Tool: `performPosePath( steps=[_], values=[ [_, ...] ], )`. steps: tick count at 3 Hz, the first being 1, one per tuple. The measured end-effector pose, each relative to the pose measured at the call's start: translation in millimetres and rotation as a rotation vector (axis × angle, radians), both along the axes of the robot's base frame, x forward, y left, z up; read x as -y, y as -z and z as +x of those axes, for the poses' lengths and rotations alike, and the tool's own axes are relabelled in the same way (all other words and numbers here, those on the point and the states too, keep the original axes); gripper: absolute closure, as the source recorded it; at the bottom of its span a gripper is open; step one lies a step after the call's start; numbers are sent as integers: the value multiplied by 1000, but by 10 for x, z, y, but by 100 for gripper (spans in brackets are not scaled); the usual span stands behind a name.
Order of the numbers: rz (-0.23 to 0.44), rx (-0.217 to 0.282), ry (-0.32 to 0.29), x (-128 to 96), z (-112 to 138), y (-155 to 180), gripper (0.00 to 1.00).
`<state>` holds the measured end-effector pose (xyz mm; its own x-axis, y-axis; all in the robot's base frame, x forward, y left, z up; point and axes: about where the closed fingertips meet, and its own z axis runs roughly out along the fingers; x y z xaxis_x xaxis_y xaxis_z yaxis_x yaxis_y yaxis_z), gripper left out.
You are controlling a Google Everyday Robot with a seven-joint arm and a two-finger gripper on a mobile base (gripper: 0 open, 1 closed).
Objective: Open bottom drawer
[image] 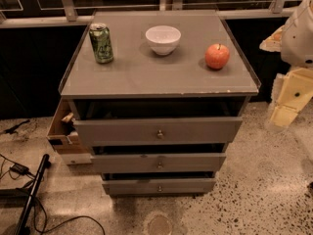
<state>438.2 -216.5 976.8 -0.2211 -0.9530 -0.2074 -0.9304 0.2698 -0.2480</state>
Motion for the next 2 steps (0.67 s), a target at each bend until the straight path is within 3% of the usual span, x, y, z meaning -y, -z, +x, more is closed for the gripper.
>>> performPosePath(
  steps=[1, 2],
  values=[
    [1, 2, 1, -2, 0, -1, 2],
    [1, 6, 2, -4, -1, -2, 23]
  ],
)
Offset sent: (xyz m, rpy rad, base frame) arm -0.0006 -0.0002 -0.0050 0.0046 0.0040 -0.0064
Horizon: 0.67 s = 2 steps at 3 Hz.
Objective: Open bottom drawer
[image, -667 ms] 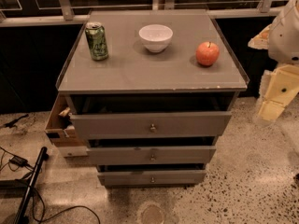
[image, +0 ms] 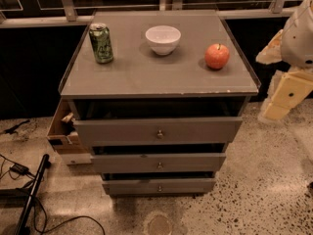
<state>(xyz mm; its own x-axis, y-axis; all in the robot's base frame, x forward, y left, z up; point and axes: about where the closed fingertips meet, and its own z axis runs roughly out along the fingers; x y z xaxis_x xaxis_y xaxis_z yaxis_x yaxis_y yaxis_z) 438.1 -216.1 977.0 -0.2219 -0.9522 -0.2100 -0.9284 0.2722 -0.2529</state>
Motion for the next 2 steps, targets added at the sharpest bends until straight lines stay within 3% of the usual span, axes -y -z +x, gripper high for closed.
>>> performPosePath(
  steps=[1, 2],
  values=[
    [19, -2, 8, -32, -37, 229, 47],
    [86, -30, -4, -182, -108, 845, 70]
  ],
)
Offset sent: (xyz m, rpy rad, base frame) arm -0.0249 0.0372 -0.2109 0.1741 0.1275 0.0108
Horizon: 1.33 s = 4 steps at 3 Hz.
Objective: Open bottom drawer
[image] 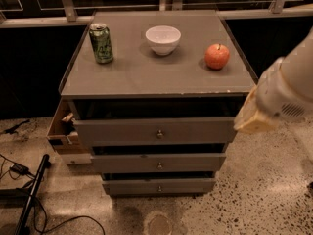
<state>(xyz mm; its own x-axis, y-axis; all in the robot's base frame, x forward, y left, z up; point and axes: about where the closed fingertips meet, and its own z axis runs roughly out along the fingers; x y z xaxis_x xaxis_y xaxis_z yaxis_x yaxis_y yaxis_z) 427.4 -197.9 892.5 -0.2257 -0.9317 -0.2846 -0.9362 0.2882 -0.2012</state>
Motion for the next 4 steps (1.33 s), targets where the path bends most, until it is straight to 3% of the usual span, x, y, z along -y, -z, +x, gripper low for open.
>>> performPosePath(
  steps=[1, 2, 3, 4],
  values=[
    [88, -58, -2, -163, -103, 858, 94],
    [87, -75, 7, -171, -182, 1133, 100],
    [85, -77, 8, -167, -185, 1149, 100],
    [103, -86, 41, -108, -212, 1571, 100]
  ],
)
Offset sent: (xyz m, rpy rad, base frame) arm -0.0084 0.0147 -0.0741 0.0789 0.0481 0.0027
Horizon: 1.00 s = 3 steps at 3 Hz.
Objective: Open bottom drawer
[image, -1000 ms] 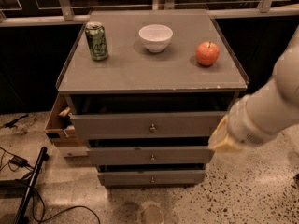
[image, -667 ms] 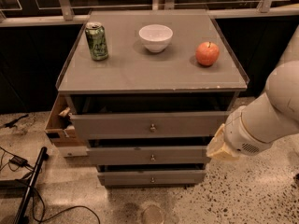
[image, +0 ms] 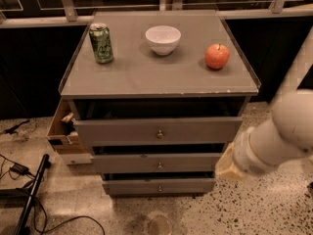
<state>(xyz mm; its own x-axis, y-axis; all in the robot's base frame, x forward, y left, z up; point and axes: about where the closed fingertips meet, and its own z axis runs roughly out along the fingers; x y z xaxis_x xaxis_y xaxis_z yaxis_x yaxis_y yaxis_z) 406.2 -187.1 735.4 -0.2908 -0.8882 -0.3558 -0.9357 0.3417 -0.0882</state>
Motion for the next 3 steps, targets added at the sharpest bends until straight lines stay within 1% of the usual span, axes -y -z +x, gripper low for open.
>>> performPosePath(
  steps=[1, 2, 3],
  values=[
    [82, -85, 49, 36, -215, 1055, 100],
    [207, -81, 94, -11, -210, 1827, 100],
    [251, -117, 87, -80, -283, 2214, 100]
  ],
)
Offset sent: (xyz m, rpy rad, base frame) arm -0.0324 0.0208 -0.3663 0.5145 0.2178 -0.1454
